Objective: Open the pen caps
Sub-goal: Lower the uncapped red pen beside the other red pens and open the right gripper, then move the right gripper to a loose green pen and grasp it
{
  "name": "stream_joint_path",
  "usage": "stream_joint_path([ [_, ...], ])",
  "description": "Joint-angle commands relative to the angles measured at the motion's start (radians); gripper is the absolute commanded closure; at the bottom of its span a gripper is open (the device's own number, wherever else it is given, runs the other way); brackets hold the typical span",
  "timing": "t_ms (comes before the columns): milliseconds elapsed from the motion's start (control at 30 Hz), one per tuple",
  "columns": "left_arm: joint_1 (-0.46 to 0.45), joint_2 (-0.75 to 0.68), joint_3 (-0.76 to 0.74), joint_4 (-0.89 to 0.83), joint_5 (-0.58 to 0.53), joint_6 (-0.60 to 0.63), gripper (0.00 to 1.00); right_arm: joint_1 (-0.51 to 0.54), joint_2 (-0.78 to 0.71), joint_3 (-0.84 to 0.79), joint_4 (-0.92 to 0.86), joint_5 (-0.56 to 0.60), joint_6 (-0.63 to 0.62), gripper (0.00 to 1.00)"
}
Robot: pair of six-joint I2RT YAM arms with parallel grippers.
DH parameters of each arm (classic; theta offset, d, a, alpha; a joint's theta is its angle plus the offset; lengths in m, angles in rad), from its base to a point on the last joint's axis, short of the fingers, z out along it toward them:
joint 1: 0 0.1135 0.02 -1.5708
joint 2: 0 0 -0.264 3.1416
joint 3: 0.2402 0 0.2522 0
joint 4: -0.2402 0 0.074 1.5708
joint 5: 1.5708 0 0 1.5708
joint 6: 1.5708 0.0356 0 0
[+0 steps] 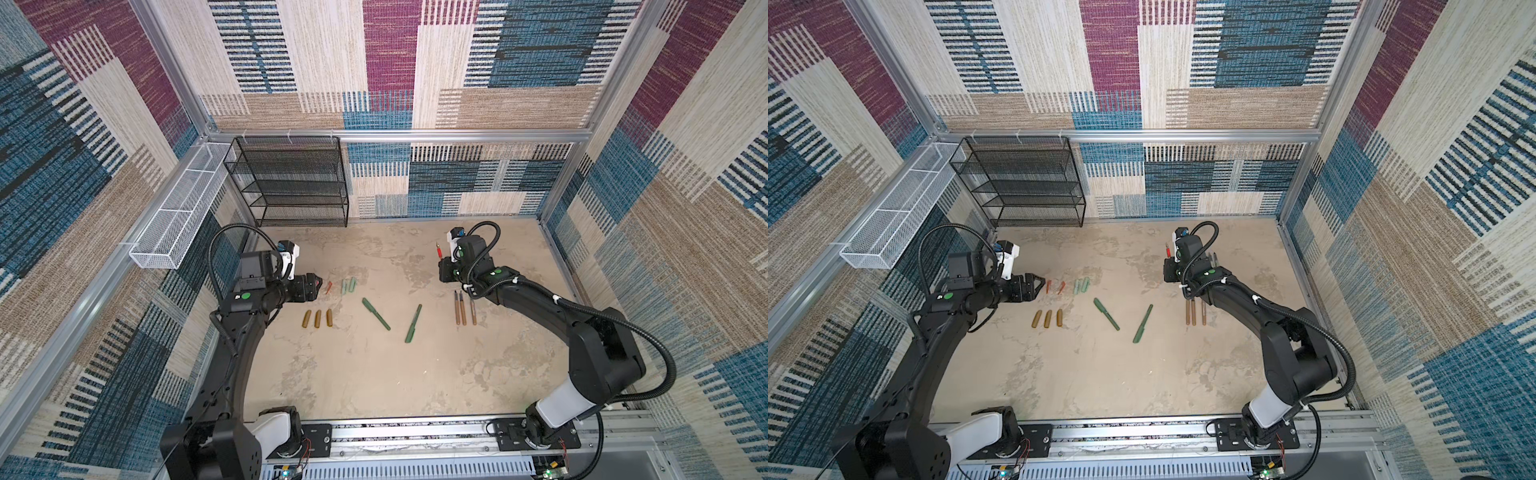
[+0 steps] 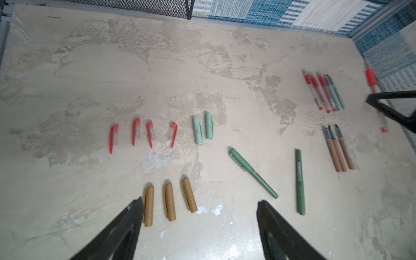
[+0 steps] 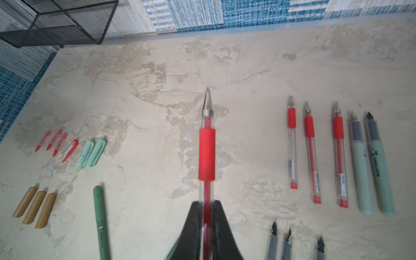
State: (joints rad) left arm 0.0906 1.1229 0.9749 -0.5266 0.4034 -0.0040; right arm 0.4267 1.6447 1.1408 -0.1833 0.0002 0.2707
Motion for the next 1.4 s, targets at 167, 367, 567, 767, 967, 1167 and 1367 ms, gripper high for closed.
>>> stream_joint_path([
  [167,0.001,-0.081,-0.079,0.12,0.133,-0.088,0.12,-0.039,0.189,0.132,-0.029,-0.009,-0.051,0.98],
  [367,0.002,-0.092,-0.097,0.149,0.163,-0.102,0.11,-0.077,0.312,0.215,-0.044,-0.014,-0.058,0.97],
  [567,0.003,-0.097,-0.093,0.141,0.163,-0.096,0.11,-0.106,0.408,0.298,-0.071,0.005,-0.069,0.97],
  [767,0.003,-0.093,-0.087,0.136,0.167,-0.097,0.11,-0.124,0.463,0.335,-0.082,0.013,-0.075,0.97],
  [967,0.004,-0.089,-0.082,0.128,0.167,-0.098,0.11,-0.125,0.478,0.318,-0.078,0.034,-0.07,0.96],
  [1167,0.006,-0.087,-0.086,0.132,0.167,-0.103,0.11,-0.127,0.494,0.313,-0.087,0.035,-0.074,0.88],
  [1367,0.007,-0.084,-0.091,0.145,0.167,-0.103,0.11,-0.128,0.473,0.304,-0.081,0.027,-0.082,0.77],
])
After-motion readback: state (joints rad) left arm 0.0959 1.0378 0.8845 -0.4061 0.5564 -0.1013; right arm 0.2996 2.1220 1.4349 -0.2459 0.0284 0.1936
